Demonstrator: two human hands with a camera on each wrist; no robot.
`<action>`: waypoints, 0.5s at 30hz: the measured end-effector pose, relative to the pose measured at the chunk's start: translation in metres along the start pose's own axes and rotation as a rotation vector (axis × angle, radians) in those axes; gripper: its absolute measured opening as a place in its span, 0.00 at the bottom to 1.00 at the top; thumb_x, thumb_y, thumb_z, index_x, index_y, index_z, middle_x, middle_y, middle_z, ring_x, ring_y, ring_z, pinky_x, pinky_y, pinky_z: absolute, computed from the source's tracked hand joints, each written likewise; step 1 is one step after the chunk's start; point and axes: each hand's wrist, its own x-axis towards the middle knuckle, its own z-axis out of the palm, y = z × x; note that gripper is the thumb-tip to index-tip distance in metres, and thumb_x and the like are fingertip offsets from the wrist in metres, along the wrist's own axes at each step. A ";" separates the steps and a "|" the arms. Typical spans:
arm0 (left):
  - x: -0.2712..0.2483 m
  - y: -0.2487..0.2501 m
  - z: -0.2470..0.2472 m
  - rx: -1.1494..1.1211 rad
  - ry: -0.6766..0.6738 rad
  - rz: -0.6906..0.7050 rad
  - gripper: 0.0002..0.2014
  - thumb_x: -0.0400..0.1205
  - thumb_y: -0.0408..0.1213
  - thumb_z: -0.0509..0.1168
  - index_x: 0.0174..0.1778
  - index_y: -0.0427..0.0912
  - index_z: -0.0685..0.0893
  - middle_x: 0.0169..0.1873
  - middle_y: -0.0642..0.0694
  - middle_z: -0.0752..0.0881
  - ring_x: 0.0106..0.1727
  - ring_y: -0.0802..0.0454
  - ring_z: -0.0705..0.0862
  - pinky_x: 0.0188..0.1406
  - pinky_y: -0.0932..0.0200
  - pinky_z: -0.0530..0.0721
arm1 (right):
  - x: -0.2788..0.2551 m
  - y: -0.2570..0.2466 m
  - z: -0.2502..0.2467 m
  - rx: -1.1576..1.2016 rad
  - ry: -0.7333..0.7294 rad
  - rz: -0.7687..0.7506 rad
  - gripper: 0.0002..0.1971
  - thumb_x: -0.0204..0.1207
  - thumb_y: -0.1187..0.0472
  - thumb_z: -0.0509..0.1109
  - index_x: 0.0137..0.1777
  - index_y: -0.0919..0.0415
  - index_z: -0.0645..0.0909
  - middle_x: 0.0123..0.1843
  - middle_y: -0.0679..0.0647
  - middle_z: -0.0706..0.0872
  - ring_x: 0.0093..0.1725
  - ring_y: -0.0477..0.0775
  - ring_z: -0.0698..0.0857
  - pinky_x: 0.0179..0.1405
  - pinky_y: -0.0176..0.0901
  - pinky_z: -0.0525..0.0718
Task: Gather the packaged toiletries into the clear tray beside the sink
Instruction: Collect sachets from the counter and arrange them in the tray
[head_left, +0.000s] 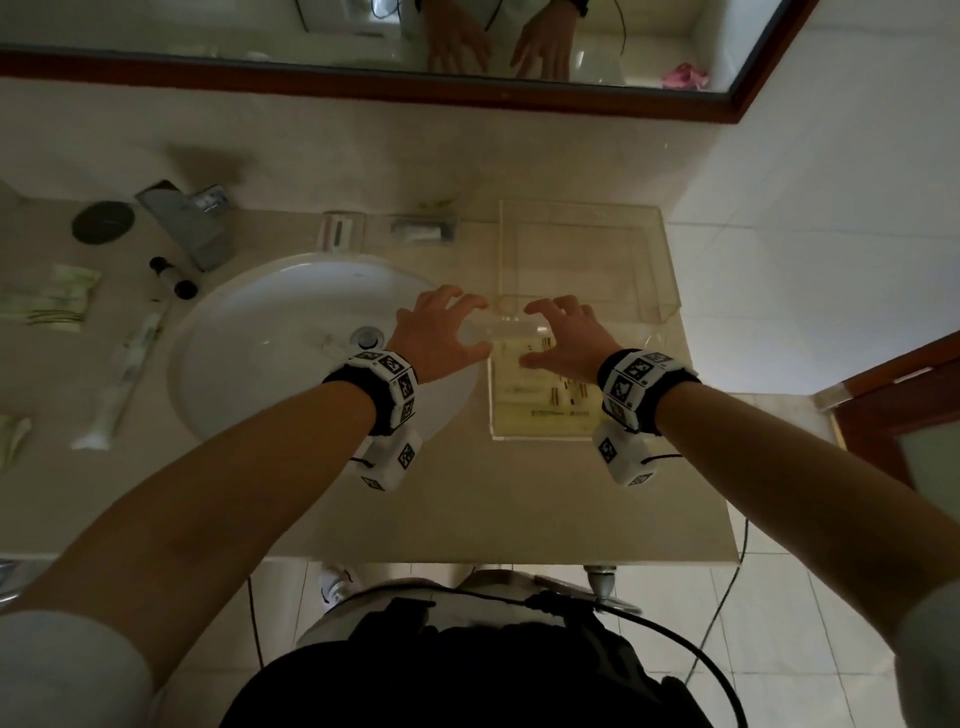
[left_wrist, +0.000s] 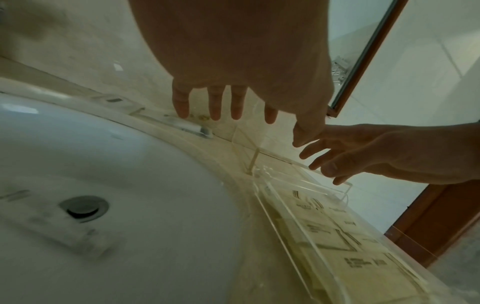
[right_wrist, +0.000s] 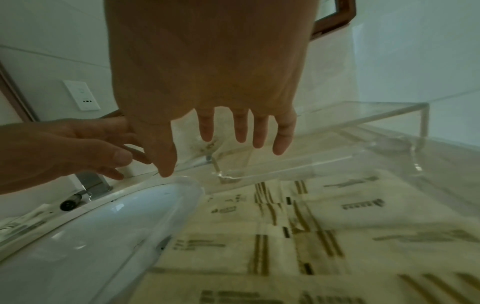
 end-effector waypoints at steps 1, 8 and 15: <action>-0.004 -0.006 -0.002 -0.004 0.002 -0.018 0.30 0.75 0.62 0.64 0.73 0.60 0.69 0.78 0.48 0.65 0.77 0.42 0.65 0.71 0.36 0.67 | 0.001 -0.008 0.001 -0.003 0.002 -0.003 0.39 0.69 0.44 0.76 0.78 0.45 0.63 0.80 0.57 0.62 0.78 0.63 0.63 0.73 0.64 0.71; -0.032 -0.058 -0.027 0.000 0.050 -0.133 0.31 0.74 0.65 0.61 0.73 0.63 0.66 0.79 0.49 0.64 0.79 0.44 0.63 0.71 0.35 0.64 | 0.014 -0.072 0.010 -0.032 0.008 -0.036 0.39 0.69 0.42 0.75 0.78 0.44 0.62 0.80 0.57 0.61 0.78 0.64 0.63 0.73 0.66 0.69; -0.056 -0.114 -0.060 -0.062 0.072 -0.232 0.31 0.75 0.61 0.61 0.75 0.62 0.64 0.80 0.48 0.60 0.80 0.42 0.60 0.73 0.33 0.61 | 0.037 -0.144 0.022 -0.040 -0.015 -0.083 0.42 0.70 0.40 0.73 0.81 0.42 0.56 0.82 0.56 0.58 0.79 0.64 0.61 0.75 0.66 0.67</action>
